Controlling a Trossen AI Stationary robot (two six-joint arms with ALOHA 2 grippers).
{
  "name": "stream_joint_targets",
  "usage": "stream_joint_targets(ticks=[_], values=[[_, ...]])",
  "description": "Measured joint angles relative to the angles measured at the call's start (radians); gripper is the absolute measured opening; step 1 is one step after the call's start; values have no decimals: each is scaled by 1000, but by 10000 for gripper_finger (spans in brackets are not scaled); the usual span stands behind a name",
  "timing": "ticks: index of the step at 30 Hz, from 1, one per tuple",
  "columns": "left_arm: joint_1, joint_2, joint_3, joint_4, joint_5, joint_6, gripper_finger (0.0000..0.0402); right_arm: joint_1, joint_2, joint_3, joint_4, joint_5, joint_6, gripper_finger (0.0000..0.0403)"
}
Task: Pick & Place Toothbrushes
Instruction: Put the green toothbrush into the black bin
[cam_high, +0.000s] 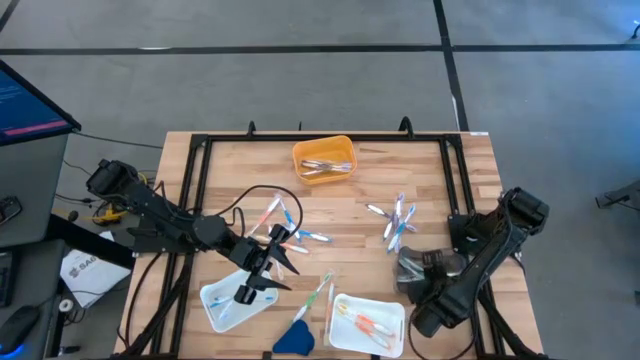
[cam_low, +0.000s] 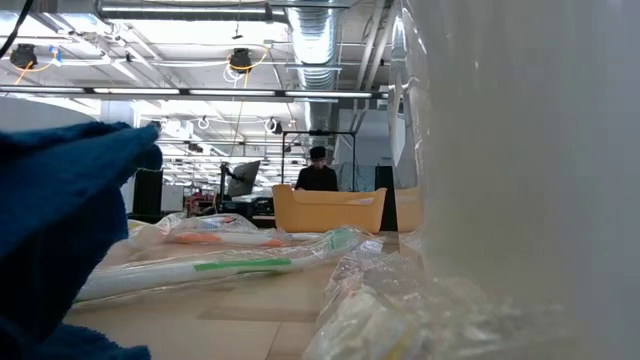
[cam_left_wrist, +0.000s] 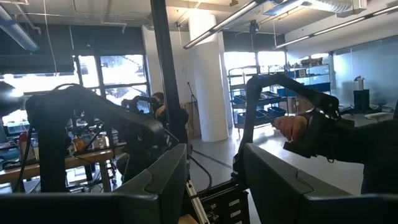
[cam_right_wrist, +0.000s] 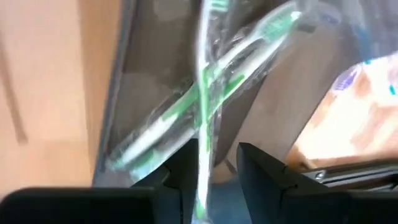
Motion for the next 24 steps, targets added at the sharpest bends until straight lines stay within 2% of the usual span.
stream_joint_targets(ticks=[2,8,14,19,24], values=[[0,0,0,0,0,0,154,-10,0,17,-4,-49,6,103],[0,0,0,0,0,0,154,-12,-8,59,-63,-27,349,103],[0,0,0,0,0,-2,154,-10,-127,19,-54,-56,483,103],[0,0,0,-1,0,-2,154,1,-328,-118,119,-120,645,103],[0,0,0,0,0,-2,154,36,-505,-321,234,-192,801,103]])
